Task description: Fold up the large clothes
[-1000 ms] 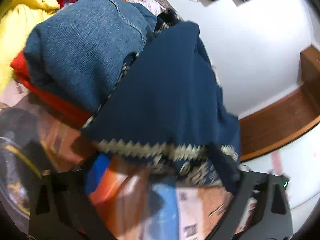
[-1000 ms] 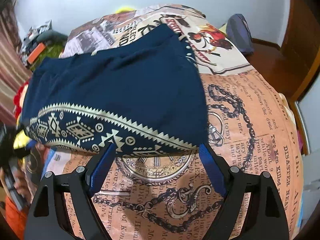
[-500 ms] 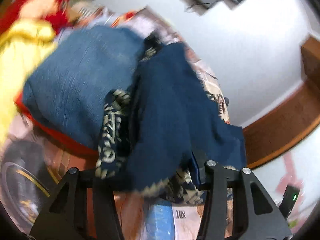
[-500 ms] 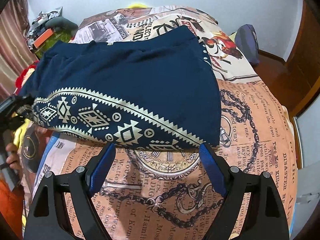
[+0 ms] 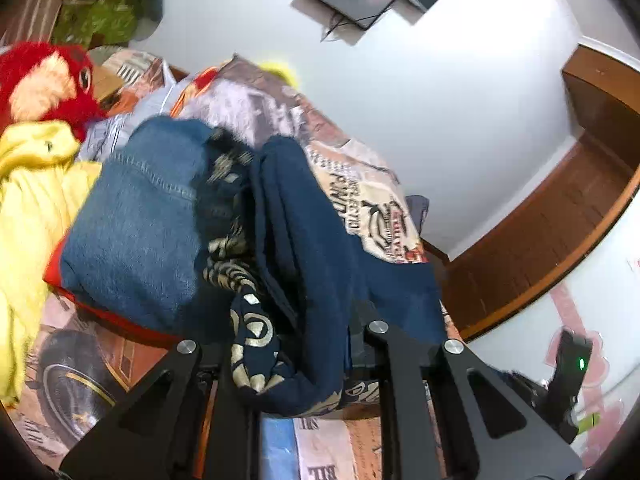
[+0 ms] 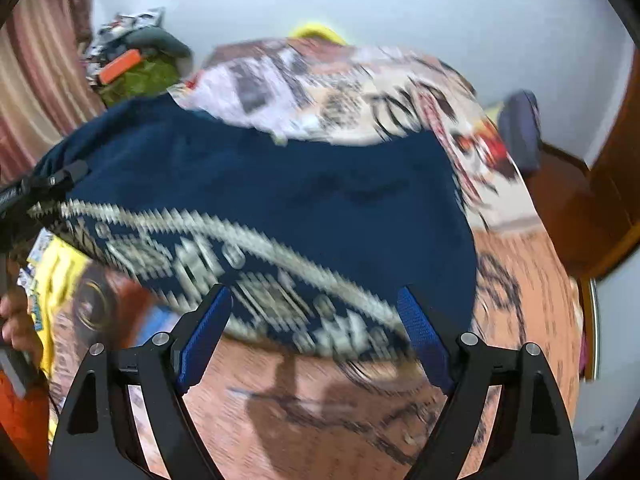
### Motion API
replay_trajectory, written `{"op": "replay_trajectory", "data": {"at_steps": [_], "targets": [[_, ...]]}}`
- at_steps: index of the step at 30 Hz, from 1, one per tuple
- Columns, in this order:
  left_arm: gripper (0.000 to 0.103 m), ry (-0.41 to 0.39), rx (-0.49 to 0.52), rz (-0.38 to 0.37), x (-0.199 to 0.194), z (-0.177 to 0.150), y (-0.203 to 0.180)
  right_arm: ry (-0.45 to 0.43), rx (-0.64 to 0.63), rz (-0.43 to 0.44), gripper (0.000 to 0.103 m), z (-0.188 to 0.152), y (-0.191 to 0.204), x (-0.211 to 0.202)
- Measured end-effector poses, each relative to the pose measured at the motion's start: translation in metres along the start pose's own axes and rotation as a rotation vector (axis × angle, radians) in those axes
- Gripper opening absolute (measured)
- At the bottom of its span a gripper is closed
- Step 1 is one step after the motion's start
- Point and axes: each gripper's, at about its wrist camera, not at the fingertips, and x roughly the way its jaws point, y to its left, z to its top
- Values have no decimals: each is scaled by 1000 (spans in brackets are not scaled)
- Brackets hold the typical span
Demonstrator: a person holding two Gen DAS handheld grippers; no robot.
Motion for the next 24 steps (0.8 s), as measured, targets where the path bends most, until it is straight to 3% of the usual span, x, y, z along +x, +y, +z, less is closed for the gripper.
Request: {"op": "replay_trajectory", "data": {"at_steps": [7, 13, 15, 19, 24], "targets": [[15, -92, 103, 74, -35, 1, -11, 44, -76, 14, 83, 23, 49, 38], [15, -97, 181, 130, -29, 0, -19, 193, -77, 157, 85, 4, 74, 93], [15, -91, 222, 148, -20, -2, -29, 198, -48, 177, 86, 2, 70, 100], [15, -104, 353, 153, -13, -6, -72, 190, 25, 240, 86, 1, 44, 84], [15, -68, 531, 122, 16, -18, -139, 77, 26, 164, 86, -20, 3, 34]]}}
